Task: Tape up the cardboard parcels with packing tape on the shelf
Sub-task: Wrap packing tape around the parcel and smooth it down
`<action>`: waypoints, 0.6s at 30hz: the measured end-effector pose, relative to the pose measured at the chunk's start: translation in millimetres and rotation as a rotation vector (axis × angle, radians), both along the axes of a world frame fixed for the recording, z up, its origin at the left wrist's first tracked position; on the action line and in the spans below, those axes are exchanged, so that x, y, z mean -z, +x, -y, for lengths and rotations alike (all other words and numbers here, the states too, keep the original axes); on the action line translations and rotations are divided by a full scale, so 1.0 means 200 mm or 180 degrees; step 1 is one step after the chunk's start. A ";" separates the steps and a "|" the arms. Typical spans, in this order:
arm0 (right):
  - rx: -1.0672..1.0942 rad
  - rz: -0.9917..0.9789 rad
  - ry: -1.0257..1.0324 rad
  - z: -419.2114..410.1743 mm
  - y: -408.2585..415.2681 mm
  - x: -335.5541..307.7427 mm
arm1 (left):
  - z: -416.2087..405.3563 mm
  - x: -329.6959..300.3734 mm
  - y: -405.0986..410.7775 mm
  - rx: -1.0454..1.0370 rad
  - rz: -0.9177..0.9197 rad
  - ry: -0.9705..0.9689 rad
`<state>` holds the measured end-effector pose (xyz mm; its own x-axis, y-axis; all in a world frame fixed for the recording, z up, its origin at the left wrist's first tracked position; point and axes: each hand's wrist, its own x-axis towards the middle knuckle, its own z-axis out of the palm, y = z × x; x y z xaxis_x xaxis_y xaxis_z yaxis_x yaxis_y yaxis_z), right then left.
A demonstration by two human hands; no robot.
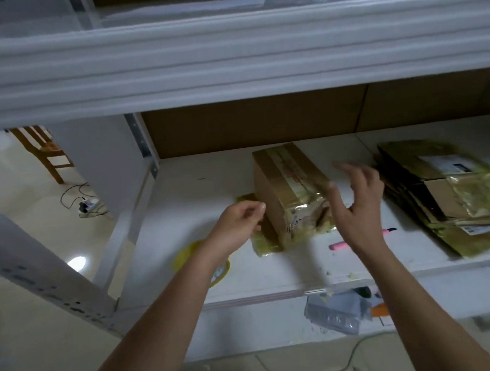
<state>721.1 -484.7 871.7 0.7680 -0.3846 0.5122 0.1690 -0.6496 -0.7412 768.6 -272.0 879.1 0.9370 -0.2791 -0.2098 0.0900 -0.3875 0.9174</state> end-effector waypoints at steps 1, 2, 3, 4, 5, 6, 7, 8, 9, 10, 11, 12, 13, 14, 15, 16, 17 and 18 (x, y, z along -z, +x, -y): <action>-0.0331 -0.0329 0.0118 0.04 0.03 -0.01 | 0.05 0.02 0.00 -0.0102 -0.0338 -0.0379; -0.0632 -0.0638 0.0240 0.07 0.04 0.00 | 0.08 0.04 0.00 -0.0174 -0.0636 -0.0745; -0.0833 -0.0792 0.0280 0.09 0.04 0.01 | 0.10 0.05 -0.01 -0.0201 -0.0828 -0.1066; -0.0912 -0.0817 0.0283 0.11 0.04 0.03 | 0.12 0.06 -0.02 -0.0189 -0.0897 -0.1253; -0.0898 -0.0775 0.0300 0.12 0.02 0.04 | 0.12 0.07 -0.02 -0.0143 -0.0888 -0.1321; -0.0887 -0.0702 0.0365 0.13 0.00 0.05 | 0.12 0.08 -0.03 -0.0096 -0.0860 -0.1341; -0.0887 -0.0651 0.0429 0.13 -0.01 0.06 | 0.13 0.09 -0.03 -0.0057 -0.0820 -0.1328; -0.0916 -0.0620 0.0496 0.14 -0.03 0.07 | 0.14 0.10 -0.03 -0.0014 -0.0782 -0.1278; -0.0952 -0.0609 0.0569 0.14 -0.04 0.09 | 0.15 0.10 -0.04 -0.0003 -0.0725 -0.1204; -0.0986 -0.0596 0.0658 0.15 -0.05 0.10 | 0.16 0.11 -0.04 -0.0023 -0.0645 -0.1140; -0.1018 -0.0587 0.0746 0.15 -0.06 0.11 | 0.17 0.12 -0.04 -0.0055 -0.0536 -0.1051; -0.1048 -0.0587 0.0828 0.15 -0.07 0.11 | 0.19 0.13 -0.04 -0.0099 -0.0417 -0.0953; -0.1075 -0.0596 0.0884 0.16 -0.07 0.12 | 0.21 0.14 -0.05 -0.0145 -0.0242 -0.0780; -0.1098 -0.0614 0.0906 0.16 -0.07 0.12 | 0.23 0.16 -0.05 -0.0195 0.0034 -0.0489; -0.1115 -0.0624 0.0881 0.17 -0.06 0.11 | 0.25 0.18 -0.06 -0.0219 0.0379 -0.0128; -0.1125 -0.0631 0.0830 0.17 -0.05 0.11 | 0.27 0.20 -0.07 -0.0211 0.0731 0.0239; -0.1129 -0.0643 0.0778 0.18 -0.04 0.11 | 0.29 0.20 -0.08 -0.0223 0.1027 0.0517; -0.1133 -0.0649 0.0725 0.18 -0.04 0.12 | 0.31 0.20 -0.08 -0.0274 0.1261 0.0719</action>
